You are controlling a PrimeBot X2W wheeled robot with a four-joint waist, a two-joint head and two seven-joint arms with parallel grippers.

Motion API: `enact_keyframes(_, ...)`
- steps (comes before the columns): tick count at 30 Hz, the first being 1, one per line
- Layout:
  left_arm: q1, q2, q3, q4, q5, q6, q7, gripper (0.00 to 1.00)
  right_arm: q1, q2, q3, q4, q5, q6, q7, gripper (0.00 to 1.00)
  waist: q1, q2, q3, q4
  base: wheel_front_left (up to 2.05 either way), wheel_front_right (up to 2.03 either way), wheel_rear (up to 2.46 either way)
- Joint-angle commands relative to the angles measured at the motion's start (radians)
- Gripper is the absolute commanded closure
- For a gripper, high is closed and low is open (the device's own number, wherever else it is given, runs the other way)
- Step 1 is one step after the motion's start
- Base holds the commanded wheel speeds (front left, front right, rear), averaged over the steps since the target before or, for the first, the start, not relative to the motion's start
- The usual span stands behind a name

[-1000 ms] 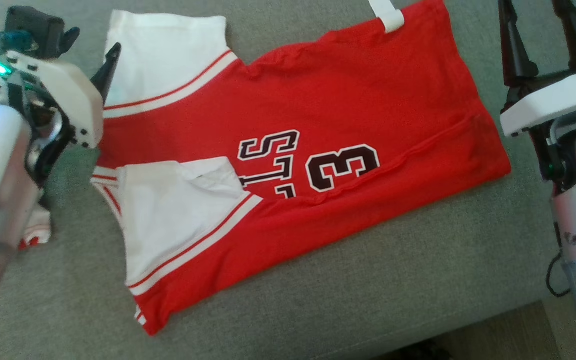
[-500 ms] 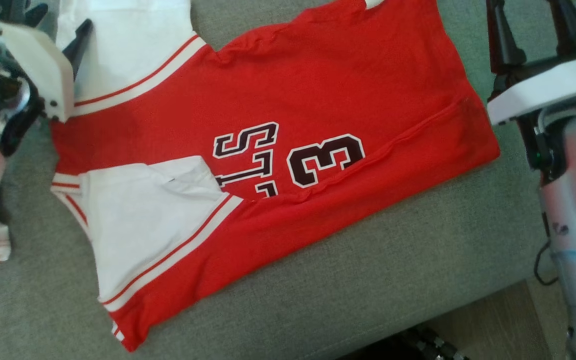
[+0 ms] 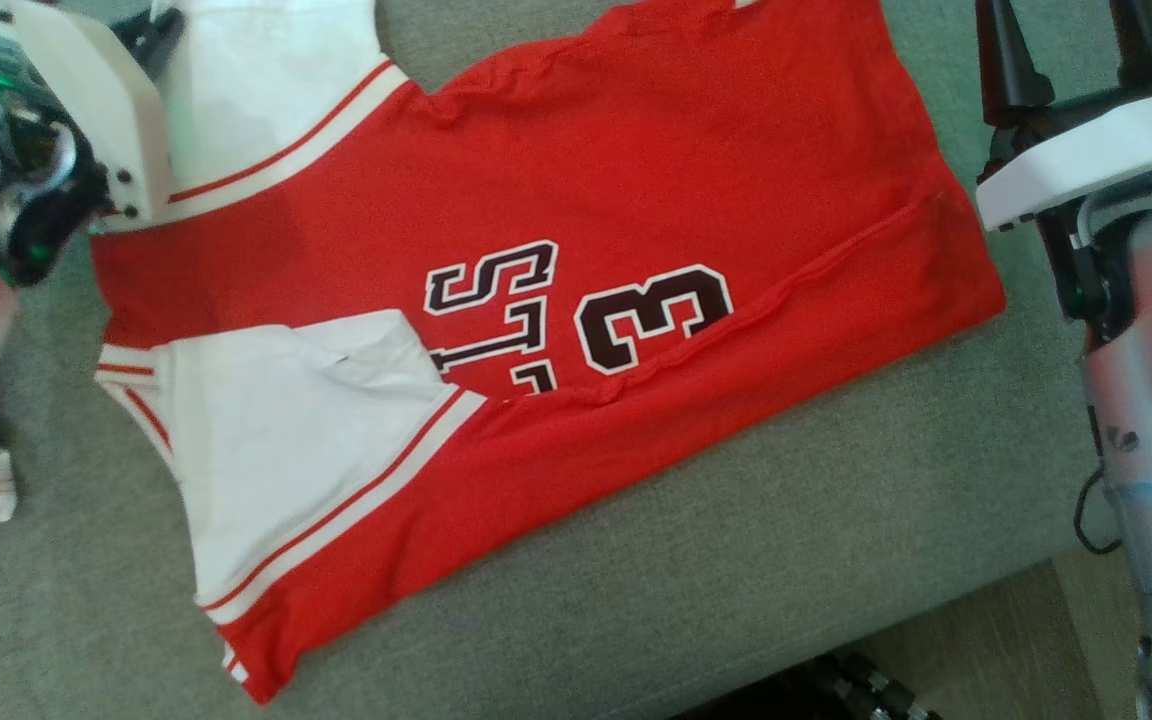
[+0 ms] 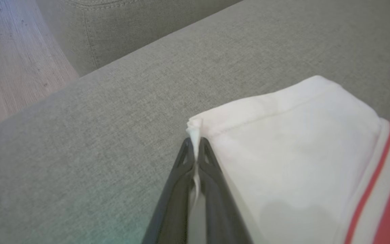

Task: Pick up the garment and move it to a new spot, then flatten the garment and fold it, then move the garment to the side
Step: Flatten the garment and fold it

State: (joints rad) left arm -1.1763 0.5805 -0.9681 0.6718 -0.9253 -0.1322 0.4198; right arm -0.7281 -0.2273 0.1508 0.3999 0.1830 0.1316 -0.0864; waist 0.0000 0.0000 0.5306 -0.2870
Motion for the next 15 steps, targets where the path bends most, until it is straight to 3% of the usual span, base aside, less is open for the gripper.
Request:
enact_keyframes(1, 0.004, 0.035, 0.012, -0.019, -0.003, 0.002, -0.033, 1.0, -0.022, -0.018, 0.013, -0.023, -0.01, -0.001, 0.007, 0.0, 0.0, 0.0, -0.017, 0.017, 0.0, 0.0, 0.0)
enact_keyframes(9, -0.015, -0.018, 0.021, -0.052, 0.011, 0.002, -0.28, 1.0, -0.057, -0.088, 0.069, 0.028, -0.006, -0.001, 0.057, 0.0, 0.0, 0.0, -0.08, 0.094, 0.0, 0.0, 0.0)
enact_keyframes(15, -0.004, -0.052, -0.001, -0.121, 0.048, 0.002, -0.372, 1.0, -0.081, -0.155, 0.13, 0.101, 0.026, -0.001, 0.123, 0.0, 0.0, 0.0, -0.107, 0.176, 0.0, 0.0, 0.0)
